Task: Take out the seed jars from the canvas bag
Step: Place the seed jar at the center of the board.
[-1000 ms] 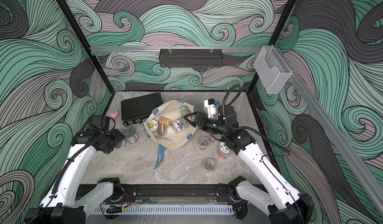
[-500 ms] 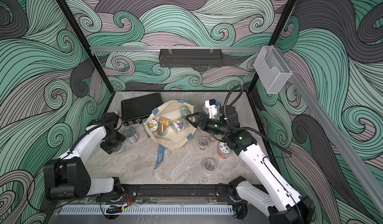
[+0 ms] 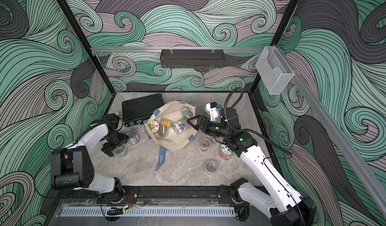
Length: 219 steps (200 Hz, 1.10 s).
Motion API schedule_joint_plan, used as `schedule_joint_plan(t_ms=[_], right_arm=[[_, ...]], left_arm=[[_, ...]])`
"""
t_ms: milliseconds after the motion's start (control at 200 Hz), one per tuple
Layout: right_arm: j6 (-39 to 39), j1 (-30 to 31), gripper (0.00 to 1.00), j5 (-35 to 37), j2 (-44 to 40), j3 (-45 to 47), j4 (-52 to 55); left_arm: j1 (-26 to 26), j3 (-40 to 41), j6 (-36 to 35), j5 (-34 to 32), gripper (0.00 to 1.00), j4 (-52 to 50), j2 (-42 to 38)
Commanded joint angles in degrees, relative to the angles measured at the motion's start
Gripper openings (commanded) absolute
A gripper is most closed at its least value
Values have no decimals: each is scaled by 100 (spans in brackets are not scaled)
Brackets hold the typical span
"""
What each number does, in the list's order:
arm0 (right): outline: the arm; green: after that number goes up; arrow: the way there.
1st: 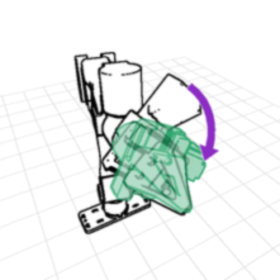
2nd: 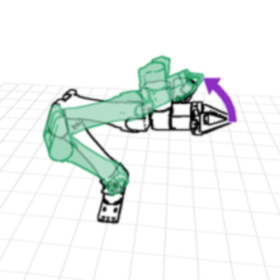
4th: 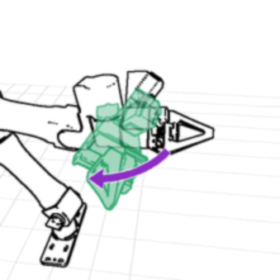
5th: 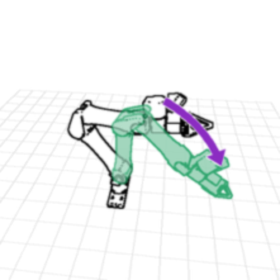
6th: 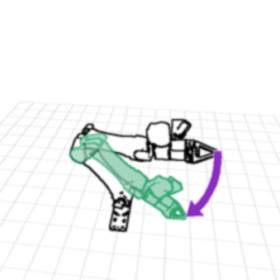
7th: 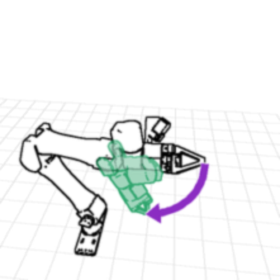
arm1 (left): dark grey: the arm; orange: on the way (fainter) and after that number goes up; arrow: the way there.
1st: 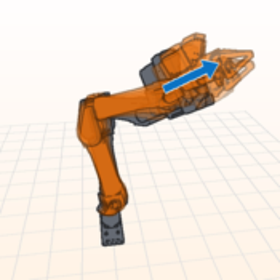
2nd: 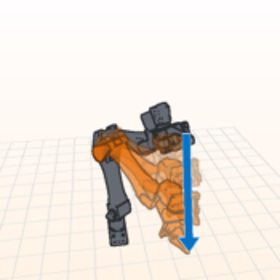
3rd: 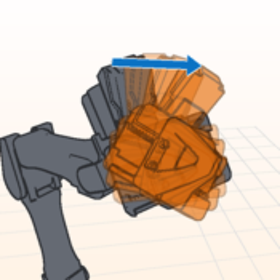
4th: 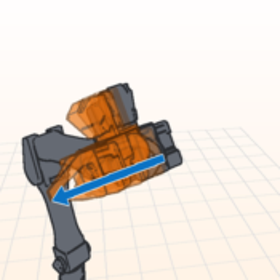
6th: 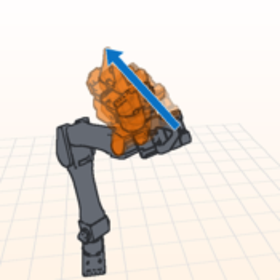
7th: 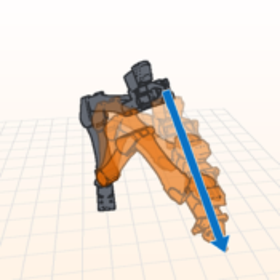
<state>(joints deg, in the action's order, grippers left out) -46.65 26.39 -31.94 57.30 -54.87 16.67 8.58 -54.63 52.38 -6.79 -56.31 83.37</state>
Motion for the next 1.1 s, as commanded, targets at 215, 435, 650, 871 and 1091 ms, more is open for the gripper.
schedule_joint_plan(t_ms=[215, 435, 650, 871, 1091], right_arm=[[328, 21, 97, 104, 114, -42, 79], [850, 527, 94, 620, 496, -425, 490], [1273, 1228, 90, 1331, 1379, -829, 616], [1726, 1709, 90, 2138, 2227, -1109, 686], [2073, 2098, 87, 2750, 3221, -1450, 417]], left_arm=[[122, -801, -546, -381, 98, -851, -1253], [-464, -1487, -1617, 65, 99, -323, -2365], [-1959, -1761, -2492, 1066, 99, 920, -2337], [-2760, -2320, -3369, 1016, 97, 731, -1285], [-2774, -2168, -3686, 1670, 85, 1335, -716]])
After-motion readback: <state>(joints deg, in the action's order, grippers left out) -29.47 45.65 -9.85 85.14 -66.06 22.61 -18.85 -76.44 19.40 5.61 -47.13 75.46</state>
